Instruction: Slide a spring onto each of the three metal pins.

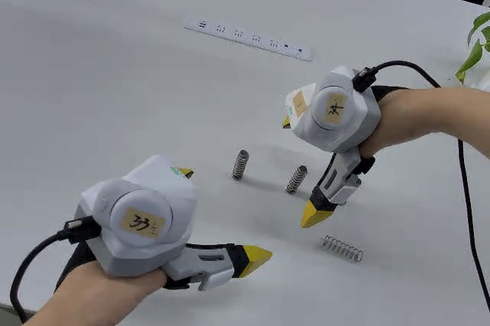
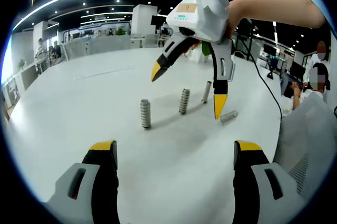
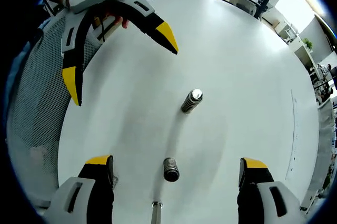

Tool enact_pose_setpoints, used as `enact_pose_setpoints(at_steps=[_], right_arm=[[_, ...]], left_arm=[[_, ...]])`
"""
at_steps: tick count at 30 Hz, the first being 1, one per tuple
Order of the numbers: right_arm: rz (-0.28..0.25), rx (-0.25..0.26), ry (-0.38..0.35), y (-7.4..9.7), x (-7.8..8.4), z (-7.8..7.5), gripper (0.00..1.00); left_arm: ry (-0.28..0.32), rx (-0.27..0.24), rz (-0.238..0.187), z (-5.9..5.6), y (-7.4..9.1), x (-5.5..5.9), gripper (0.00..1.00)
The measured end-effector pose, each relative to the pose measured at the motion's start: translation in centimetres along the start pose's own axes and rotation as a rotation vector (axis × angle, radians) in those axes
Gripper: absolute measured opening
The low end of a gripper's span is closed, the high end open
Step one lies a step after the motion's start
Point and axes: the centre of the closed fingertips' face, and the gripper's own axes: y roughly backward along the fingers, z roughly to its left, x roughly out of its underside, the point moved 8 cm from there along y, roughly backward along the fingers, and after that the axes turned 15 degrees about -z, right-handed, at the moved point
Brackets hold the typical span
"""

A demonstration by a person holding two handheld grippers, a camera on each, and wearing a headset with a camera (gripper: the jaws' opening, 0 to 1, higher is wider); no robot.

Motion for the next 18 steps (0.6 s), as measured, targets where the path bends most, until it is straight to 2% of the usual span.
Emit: enact_pose_setpoints(at_steps=[10,18], right_arm=[[-0.08,0.041,-0.067,1.0,0.2,0.6,0.99],[-0.158,0.097,-0.131,2.2,0.9,1.2,0.99]], left_arm=[[-0.009,0.011,0.008,-0.2,-0.1,-0.1,0.9],[-0.022,0.026,0.022,-0.2,-0.2,-0.2,0.9]])
